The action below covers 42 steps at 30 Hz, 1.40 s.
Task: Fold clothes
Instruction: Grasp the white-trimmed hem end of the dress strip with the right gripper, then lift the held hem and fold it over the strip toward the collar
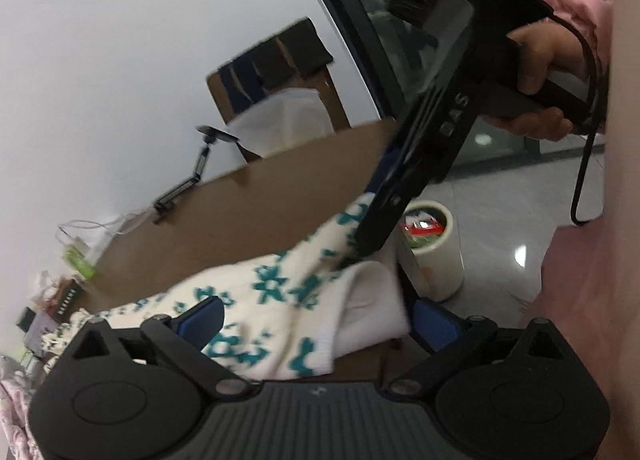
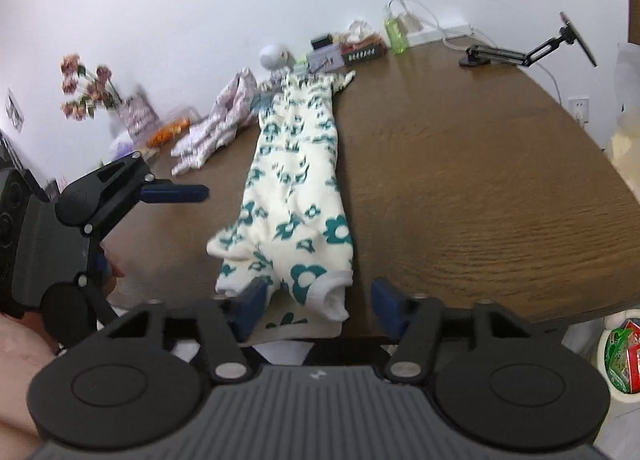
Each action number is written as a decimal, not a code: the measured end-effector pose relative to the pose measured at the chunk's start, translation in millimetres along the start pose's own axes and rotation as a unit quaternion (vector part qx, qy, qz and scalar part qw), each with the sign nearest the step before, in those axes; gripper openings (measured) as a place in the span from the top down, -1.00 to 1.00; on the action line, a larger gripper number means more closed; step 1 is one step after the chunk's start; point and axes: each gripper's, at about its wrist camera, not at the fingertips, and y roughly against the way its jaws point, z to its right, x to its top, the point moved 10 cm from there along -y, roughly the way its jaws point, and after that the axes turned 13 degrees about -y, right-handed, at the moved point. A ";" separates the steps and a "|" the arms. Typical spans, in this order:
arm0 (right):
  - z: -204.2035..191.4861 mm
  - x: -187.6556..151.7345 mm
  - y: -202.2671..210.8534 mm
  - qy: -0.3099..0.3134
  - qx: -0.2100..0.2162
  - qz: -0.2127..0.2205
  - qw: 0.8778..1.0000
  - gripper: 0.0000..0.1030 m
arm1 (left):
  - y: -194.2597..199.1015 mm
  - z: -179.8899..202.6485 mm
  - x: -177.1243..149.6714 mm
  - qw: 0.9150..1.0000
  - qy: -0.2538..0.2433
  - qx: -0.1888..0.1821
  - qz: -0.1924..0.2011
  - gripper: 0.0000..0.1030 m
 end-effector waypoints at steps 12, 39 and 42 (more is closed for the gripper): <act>-2.1 -6.4 -11.3 0.010 -0.012 -0.007 1.000 0.63 | -45.8 26.1 -3.4 0.992 -0.106 0.018 -0.072 -0.71; -17.1 -14.3 28.3 0.306 0.015 0.023 0.952 -0.57 | 23.1 -35.0 -1.9 0.984 0.143 -0.104 0.031 0.66; -35.5 -16.1 11.7 0.374 0.027 0.023 0.927 -0.54 | 36.0 -43.6 0.1 0.981 0.157 -0.107 0.040 0.69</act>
